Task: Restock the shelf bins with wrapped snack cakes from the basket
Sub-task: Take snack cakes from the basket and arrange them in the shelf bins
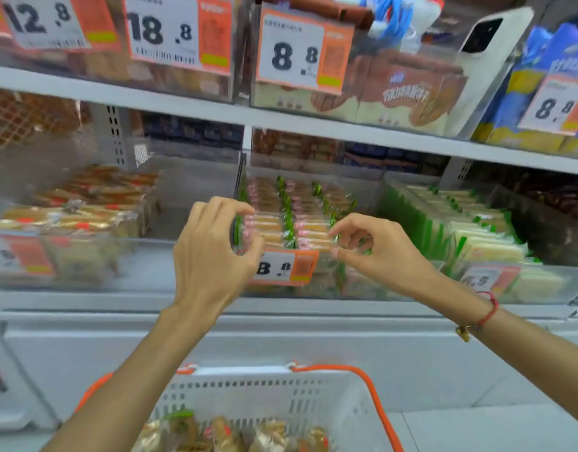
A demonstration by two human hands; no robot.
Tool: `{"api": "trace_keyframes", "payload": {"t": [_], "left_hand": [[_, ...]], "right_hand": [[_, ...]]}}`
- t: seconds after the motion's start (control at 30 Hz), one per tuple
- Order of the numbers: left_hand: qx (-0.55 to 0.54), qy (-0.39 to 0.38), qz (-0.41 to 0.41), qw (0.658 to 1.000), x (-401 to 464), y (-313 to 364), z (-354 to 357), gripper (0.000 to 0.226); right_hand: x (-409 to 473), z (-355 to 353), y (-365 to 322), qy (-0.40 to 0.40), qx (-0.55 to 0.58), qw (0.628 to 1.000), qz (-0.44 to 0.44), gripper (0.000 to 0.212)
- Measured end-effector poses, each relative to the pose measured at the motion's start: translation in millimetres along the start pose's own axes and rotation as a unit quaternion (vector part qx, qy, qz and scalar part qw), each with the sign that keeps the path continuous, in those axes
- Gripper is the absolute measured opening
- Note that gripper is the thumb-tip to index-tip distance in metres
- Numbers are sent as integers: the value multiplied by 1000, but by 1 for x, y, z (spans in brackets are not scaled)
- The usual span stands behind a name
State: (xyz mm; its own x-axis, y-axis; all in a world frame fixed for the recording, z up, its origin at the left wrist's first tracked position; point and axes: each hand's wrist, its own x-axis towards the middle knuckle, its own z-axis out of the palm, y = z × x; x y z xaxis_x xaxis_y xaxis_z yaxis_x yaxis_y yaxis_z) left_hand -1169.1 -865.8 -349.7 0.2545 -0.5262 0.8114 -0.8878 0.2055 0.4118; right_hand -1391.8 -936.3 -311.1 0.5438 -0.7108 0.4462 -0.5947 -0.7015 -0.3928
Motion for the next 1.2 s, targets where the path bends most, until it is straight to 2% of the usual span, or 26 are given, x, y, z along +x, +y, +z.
{"api": "trace_keyframes", "payload": {"t": [0.1,0.17,0.2,0.3,0.43,0.57,0.7,0.77,0.83,0.9,1.0,1.07,1.2], "left_hand": [[19,-30,14,999,-33,7,-14,18],[46,-110,-19,993,-56,8,-22,15],[66,-179,-47,981,-69,5,-26,16],[148,-337,-91,925,-106,-15,-27,26],[227,-482,-110,839,-160,-48,-20,31],[258,-614,-115,737,-226,-85,-18,37],[222,-682,-122,686,-286,-109,-27,55],[221,-691,-128,676,-304,-115,-33,66],[211,-687,-143,681,-317,-120,-36,64],[184,-659,-174,708,-323,-122,-36,52],[154,-602,-223,751,-330,-121,-30,34],[146,-580,-252,761,-333,-122,-27,30],[162,-585,-268,748,-330,-126,-23,31]], "right_hand": [[-22,27,-7,-93,-47,994,-19,20],[-39,52,-6,-200,-100,975,-9,24],[-48,67,-4,-253,-124,959,-3,27],[-73,112,6,-360,-175,916,14,32],[-107,175,20,-446,-181,875,48,35],[-144,232,15,-516,-106,847,79,33],[-184,285,2,-550,-14,831,76,41],[-204,308,-5,-540,-3,838,81,44],[-220,329,-13,-532,-20,841,99,54],[-233,343,-21,-522,-49,843,120,65],[-247,354,-31,-492,-78,856,140,67],[-248,355,-30,-493,-68,853,155,62],[-224,339,-18,-504,24,837,214,30]]}}
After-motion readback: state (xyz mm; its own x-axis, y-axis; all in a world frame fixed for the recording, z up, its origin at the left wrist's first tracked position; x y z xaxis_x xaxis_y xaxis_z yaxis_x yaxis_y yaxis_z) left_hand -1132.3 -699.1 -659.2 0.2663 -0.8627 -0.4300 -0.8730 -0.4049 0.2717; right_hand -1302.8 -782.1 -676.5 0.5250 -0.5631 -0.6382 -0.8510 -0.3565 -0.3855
